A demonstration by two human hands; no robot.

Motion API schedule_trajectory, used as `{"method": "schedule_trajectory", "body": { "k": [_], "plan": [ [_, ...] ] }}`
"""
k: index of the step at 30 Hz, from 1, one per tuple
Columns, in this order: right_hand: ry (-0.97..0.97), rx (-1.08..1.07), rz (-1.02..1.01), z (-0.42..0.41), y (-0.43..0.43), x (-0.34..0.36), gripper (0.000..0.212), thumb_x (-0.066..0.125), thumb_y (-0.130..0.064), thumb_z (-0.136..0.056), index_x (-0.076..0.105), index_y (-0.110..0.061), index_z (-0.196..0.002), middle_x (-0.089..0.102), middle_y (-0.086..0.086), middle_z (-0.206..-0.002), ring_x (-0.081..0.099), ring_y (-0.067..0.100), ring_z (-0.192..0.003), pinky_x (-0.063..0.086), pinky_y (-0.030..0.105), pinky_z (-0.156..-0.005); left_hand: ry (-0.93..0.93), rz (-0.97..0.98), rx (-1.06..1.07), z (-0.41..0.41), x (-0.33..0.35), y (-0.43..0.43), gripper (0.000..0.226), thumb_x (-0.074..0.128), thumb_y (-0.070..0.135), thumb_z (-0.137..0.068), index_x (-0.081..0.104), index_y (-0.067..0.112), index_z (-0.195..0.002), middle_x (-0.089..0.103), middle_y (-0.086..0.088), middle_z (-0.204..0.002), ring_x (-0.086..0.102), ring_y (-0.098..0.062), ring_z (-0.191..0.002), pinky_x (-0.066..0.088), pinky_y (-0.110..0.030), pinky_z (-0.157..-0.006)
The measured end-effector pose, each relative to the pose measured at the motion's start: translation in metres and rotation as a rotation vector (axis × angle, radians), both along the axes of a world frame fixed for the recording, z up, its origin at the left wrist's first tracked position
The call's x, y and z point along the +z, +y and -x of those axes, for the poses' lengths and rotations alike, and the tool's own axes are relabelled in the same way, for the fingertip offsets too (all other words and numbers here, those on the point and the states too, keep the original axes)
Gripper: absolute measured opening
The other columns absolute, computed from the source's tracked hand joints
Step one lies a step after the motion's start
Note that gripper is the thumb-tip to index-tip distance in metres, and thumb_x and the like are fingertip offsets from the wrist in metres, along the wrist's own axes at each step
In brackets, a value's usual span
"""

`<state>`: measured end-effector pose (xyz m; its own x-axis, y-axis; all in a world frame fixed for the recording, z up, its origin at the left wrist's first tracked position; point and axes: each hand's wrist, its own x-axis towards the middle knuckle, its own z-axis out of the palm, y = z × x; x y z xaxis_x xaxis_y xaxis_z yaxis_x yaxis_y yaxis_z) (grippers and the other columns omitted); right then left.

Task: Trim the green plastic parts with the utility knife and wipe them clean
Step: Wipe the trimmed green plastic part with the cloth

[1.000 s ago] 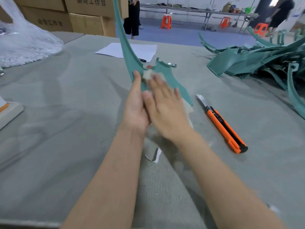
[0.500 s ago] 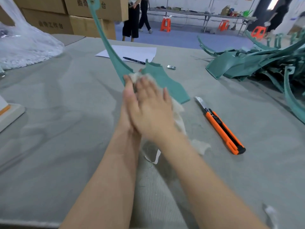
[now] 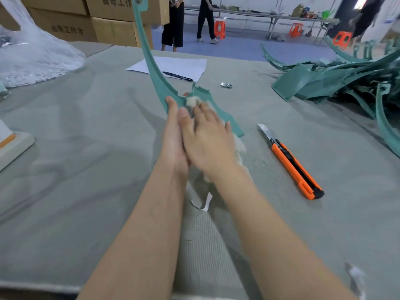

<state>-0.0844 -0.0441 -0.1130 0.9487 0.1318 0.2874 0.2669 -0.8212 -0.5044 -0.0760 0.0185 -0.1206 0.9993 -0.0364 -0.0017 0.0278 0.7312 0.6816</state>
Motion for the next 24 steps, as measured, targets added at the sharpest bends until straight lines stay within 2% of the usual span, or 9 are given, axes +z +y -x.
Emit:
{"method": "schedule_trajectory", "body": {
  "k": [3, 5, 8, 12, 14, 16, 19, 21, 24],
  "plan": [
    [-0.021, 0.053, -0.02, 0.016, 0.001, -0.005, 0.07, 0.014, -0.059, -0.096, 0.032, -0.018, -0.15, 0.02, -0.004, -0.161, 0.01, 0.011, -0.148, 0.001, 0.046, -0.118, -0.011, 0.043, -0.031, 0.007, -0.006, -0.003, 0.056, 0.023, 0.063, -0.097, 0.059, 0.021, -0.104, 0.071, 0.003, -0.099, 0.069, -0.006, -0.089, 0.051, -0.028, -0.078],
    [0.017, 0.004, -0.045, 0.007, -0.002, 0.0, 0.072, 0.012, -0.06, -0.095, 0.028, -0.019, -0.152, 0.016, -0.003, -0.162, 0.009, 0.012, -0.149, -0.001, 0.047, -0.118, -0.029, 0.032, -0.046, 0.005, -0.004, -0.007, 0.057, 0.02, 0.06, -0.098, 0.061, 0.02, -0.099, 0.071, 0.001, -0.099, 0.07, -0.008, -0.089, 0.054, -0.03, -0.076],
    [0.087, -0.082, -0.067, -0.016, -0.005, 0.01, 0.072, 0.015, -0.06, -0.098, 0.019, -0.015, -0.154, 0.01, -0.001, -0.163, 0.006, 0.014, -0.149, -0.003, 0.048, -0.118, 0.014, 0.026, -0.02, 0.002, 0.006, -0.01, 0.058, 0.025, 0.06, -0.098, 0.063, 0.019, -0.111, 0.071, -0.001, -0.112, 0.069, -0.014, -0.099, 0.058, -0.027, -0.073],
    [0.111, -0.114, -0.105, -0.034, -0.005, 0.012, 0.074, 0.015, -0.06, -0.098, 0.019, -0.011, -0.154, 0.013, 0.003, -0.162, 0.013, 0.019, -0.148, 0.002, 0.051, -0.117, 0.077, -0.011, 0.032, -0.004, 0.011, -0.008, 0.064, 0.03, 0.063, -0.096, 0.061, 0.018, -0.128, 0.069, -0.006, -0.119, 0.068, -0.02, -0.104, 0.059, -0.03, -0.068],
    [0.109, -0.125, -0.104, -0.039, -0.006, 0.009, 0.075, 0.015, -0.061, -0.098, 0.02, -0.01, -0.153, 0.015, 0.004, -0.162, 0.015, 0.02, -0.148, 0.005, 0.051, -0.117, 0.086, -0.034, 0.052, -0.004, 0.012, -0.008, 0.065, 0.029, 0.063, -0.096, 0.058, 0.017, -0.131, 0.068, -0.007, -0.121, 0.067, -0.021, -0.108, 0.059, -0.032, -0.074],
    [0.15, -0.145, -0.131, -0.047, -0.013, 0.012, 0.075, 0.013, -0.06, -0.098, 0.026, -0.009, -0.151, 0.021, 0.005, -0.16, 0.022, 0.022, -0.146, 0.012, 0.051, -0.117, 0.08, -0.08, 0.056, -0.004, 0.013, -0.008, 0.061, 0.029, 0.062, -0.096, 0.058, 0.019, -0.13, 0.067, -0.007, -0.123, 0.065, -0.023, -0.111, 0.055, -0.04, -0.089],
    [0.138, -0.141, -0.154, -0.047, -0.024, 0.017, 0.07, 0.016, -0.055, -0.1, 0.032, -0.007, -0.148, 0.026, 0.009, -0.158, 0.027, 0.025, -0.143, 0.02, 0.045, -0.116, 0.049, -0.135, 0.088, -0.006, 0.015, -0.009, 0.053, 0.031, 0.059, -0.097, 0.059, 0.023, -0.124, 0.067, -0.006, -0.122, 0.064, -0.024, -0.112, 0.049, -0.044, -0.099],
    [0.071, -0.083, -0.145, -0.028, -0.021, 0.008, 0.065, 0.022, -0.049, -0.102, 0.025, -0.006, -0.151, 0.021, 0.009, -0.16, 0.02, 0.022, -0.146, 0.016, 0.036, -0.118, 0.032, -0.153, 0.117, -0.005, 0.015, -0.009, 0.054, 0.032, 0.057, -0.098, 0.059, 0.021, -0.126, 0.068, -0.005, -0.12, 0.066, -0.022, -0.109, 0.053, -0.038, -0.094],
    [-0.005, 0.034, -0.099, 0.008, -0.009, -0.008, 0.057, 0.03, -0.036, -0.104, 0.024, -0.008, -0.152, 0.02, 0.005, -0.161, 0.015, 0.015, -0.148, 0.01, 0.022, -0.114, 0.034, -0.189, 0.164, -0.006, 0.013, -0.002, 0.06, 0.034, 0.06, -0.096, 0.061, 0.014, -0.125, 0.069, -0.005, -0.115, 0.067, -0.023, -0.104, 0.05, -0.038, -0.098]
  ]
}}
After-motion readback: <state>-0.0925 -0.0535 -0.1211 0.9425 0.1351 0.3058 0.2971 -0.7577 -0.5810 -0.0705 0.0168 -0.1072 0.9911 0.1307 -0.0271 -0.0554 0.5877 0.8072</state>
